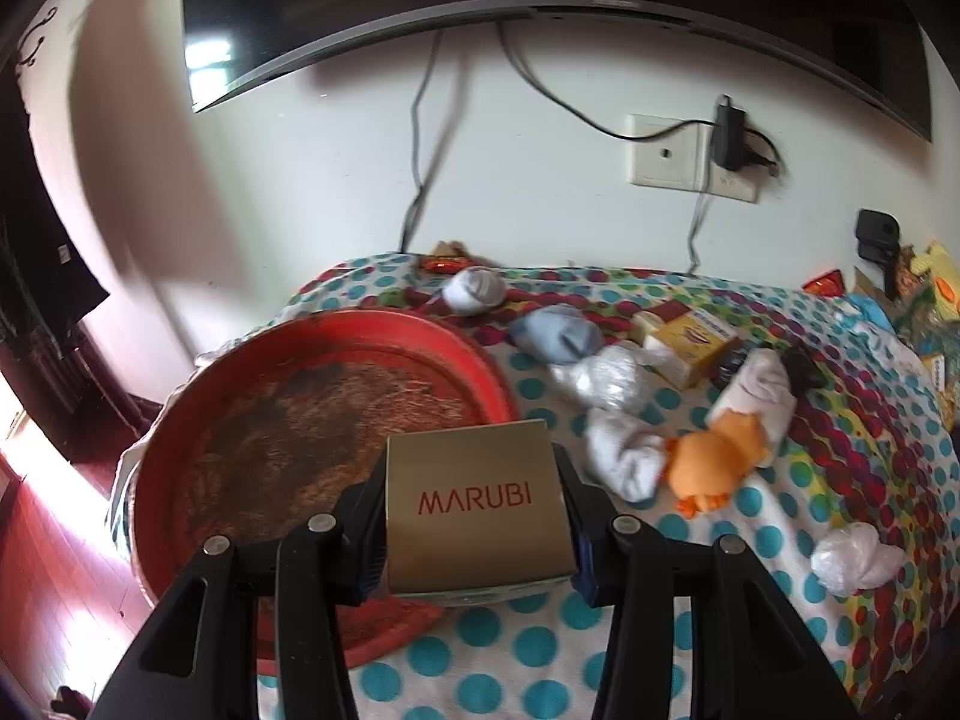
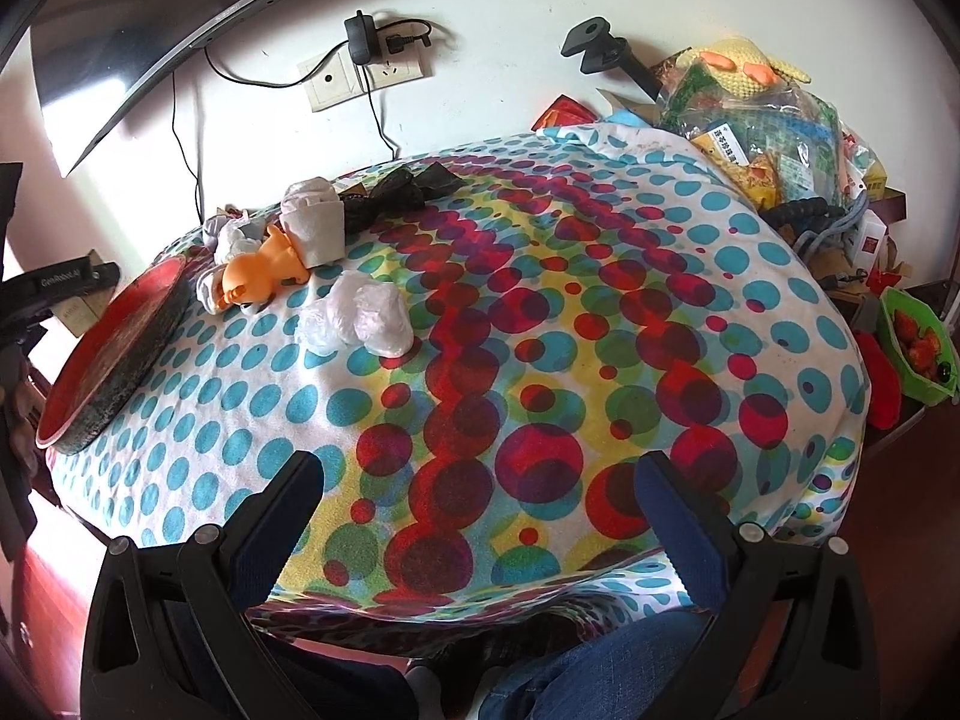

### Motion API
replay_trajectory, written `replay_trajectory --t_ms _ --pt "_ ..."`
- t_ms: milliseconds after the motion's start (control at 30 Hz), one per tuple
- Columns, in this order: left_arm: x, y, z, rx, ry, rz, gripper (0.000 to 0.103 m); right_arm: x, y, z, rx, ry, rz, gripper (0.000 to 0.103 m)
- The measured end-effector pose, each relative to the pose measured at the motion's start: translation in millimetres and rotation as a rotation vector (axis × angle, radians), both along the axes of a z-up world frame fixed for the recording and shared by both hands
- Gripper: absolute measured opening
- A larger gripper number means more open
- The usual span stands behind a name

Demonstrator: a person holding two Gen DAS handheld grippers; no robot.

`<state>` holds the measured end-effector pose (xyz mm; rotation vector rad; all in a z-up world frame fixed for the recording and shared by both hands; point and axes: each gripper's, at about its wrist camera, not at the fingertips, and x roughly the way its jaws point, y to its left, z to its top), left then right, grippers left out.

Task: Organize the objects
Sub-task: 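Carry the box over the red tray and release it with the left gripper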

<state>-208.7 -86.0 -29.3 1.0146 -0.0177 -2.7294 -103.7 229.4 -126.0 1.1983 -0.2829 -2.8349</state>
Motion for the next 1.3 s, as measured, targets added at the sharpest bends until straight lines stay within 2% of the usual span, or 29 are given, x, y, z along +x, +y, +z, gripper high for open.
replay_trajectory --t_ms 667,900,1133,1300 --pt "1.1 -147.6 4.8 -0.006 -0.033 0.247 0.048 1.6 -8.6 -3.3 0.011 -0.007 0.026 0.103" --pt "-7.0 -177.3 1.6 -0.009 -0.052 0.281 0.048 0.2 -14.5 -8.5 0.022 -0.02 0.04 0.103" --pt "-17.5 -193.5 -14.3 -0.003 -0.083 0.302 0.048 0.4 -20.9 -12.9 0.044 -0.022 0.056 0.103" --pt "-27.0 -205.4 -25.7 0.036 -0.109 0.313 0.048 1.0 -25.2 -13.3 0.053 -0.014 0.07 0.103"
